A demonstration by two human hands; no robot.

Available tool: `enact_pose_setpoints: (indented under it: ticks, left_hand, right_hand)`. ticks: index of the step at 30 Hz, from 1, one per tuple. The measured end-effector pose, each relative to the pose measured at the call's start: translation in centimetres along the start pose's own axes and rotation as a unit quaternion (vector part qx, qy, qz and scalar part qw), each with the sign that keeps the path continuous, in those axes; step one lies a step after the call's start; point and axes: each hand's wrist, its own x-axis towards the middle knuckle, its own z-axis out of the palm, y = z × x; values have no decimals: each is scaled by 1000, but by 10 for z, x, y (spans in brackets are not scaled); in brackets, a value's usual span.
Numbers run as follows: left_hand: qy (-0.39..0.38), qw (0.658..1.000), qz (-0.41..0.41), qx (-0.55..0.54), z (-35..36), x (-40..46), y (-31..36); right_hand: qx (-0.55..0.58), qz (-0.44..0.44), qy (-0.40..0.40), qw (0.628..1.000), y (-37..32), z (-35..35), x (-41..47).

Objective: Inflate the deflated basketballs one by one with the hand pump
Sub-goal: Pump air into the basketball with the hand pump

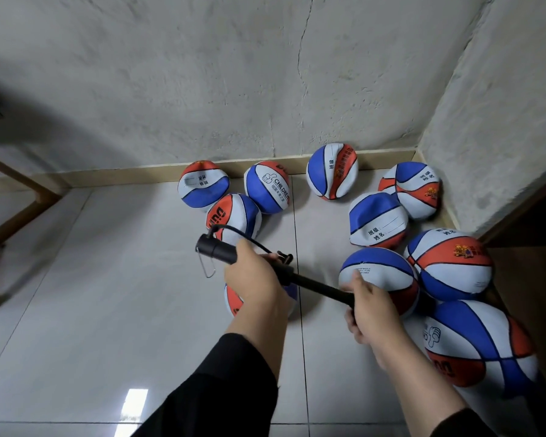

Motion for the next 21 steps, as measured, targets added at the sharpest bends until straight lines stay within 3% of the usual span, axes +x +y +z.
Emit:
enact_pose_setpoints:
  ticks: [6, 18, 21]
  left_hand:
    - [12, 1000, 8, 1, -2, 5, 3]
    - [-35, 999, 3, 7, 7, -25, -23]
    - [-51, 999, -12, 13, 8, -26, -26]
  right_hand:
    - [37, 29, 16, 999, 5, -4, 1]
    - [-60, -97, -3, 994, -13, 43, -5]
    - [-51, -85, -2, 995, -13, 41, -3]
